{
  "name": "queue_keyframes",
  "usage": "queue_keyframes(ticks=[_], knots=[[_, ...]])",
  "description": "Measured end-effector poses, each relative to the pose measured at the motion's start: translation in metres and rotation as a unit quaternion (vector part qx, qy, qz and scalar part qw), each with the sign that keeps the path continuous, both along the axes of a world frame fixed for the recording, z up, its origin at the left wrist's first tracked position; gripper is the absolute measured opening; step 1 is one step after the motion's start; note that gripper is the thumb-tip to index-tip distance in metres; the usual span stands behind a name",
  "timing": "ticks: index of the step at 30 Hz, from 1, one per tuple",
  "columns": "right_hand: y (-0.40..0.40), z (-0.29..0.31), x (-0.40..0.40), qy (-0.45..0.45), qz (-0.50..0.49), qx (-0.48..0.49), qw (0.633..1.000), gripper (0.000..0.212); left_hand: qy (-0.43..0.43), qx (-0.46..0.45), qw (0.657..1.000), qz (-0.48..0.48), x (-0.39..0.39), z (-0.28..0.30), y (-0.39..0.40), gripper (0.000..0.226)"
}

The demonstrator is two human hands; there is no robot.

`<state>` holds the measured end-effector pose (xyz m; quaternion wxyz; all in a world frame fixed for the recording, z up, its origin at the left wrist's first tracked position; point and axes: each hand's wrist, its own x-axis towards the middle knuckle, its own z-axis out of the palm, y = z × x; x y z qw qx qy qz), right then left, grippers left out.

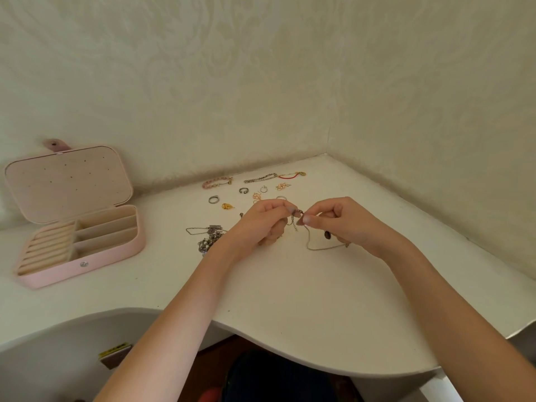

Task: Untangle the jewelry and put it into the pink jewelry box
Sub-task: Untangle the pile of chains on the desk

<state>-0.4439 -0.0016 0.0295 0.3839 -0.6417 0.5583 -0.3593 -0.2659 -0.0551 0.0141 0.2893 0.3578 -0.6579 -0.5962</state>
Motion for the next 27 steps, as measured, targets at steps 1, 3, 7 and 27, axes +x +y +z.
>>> queue_keyframes(ticks=[1, 3, 7, 27], knots=[[0.000, 0.000, 0.002, 0.001, -0.002, -0.005, 1.000, 0.013, 0.000, 0.000, 1.000, -0.001, 0.000, 0.000, 0.000, 0.025], [-0.001, -0.001, 0.002, 0.005, -0.012, -0.013, 1.000, 0.014, -0.001, 0.000, 1.000, 0.002, 0.000, 0.000, 0.000, 0.026], [0.000, 0.002, 0.002, -0.017, -0.039, -0.004, 0.999, 0.019, 0.005, -0.002, 1.000, -0.003, 0.000, 0.001, 0.001, 0.028], [0.001, 0.003, 0.012, -0.136, -0.037, 0.019, 0.990, 0.022, -0.002, 0.000, 0.999, -0.032, -0.004, 0.005, 0.006, 0.030]])
